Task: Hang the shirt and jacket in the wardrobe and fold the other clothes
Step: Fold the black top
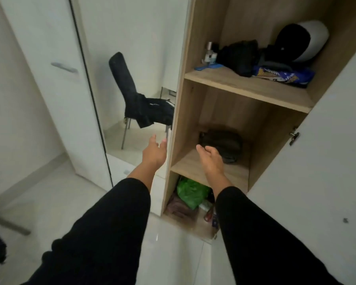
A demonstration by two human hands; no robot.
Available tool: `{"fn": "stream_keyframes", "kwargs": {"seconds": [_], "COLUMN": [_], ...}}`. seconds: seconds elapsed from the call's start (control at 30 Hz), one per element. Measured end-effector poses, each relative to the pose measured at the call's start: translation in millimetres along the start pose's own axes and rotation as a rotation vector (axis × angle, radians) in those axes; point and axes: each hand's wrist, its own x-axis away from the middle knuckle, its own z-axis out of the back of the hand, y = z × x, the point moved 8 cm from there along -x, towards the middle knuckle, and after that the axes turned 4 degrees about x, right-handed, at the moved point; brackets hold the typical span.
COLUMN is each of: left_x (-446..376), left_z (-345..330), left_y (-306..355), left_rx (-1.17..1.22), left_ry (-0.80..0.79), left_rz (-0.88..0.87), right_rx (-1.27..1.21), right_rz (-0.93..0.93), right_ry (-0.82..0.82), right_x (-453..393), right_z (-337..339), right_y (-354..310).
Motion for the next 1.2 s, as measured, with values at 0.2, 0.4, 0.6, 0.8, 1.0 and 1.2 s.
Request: {"fn": "stream_keyframes", "kwargs": {"seconds": [0.2,0.4,0.6,0.8,1.0,1.2], "left_x": [83,163,245,317,368,379], "left_z": [60,168,288,388,479,567], "left_y": [-52,-102,-156,-204,-267,-319], "left_rx": [0.03,0.014,0.02,0.001,-0.062,-0.126], "left_ry": [0.131,0.353,0.626,0.778,0.816,0.787], "left_rz": [0.129,0.228,0.371,0.472,0.545,0.566], "right_rx": [-0.015,-0.009,0.042,0.096,0.144,0.186], "right_rz": [0.054,0.164,0.293,0.383,0.395,0.374], "right_ry": [-0.153,-0.475,-0.68,-0.856,-0.916,-0.876], "right_x": [66,157,253,350,428,474], "right_z": [-43,-136,-217,-294,-369,-439], "right_y": [5,-19,-51,-74,-84,-92]}}
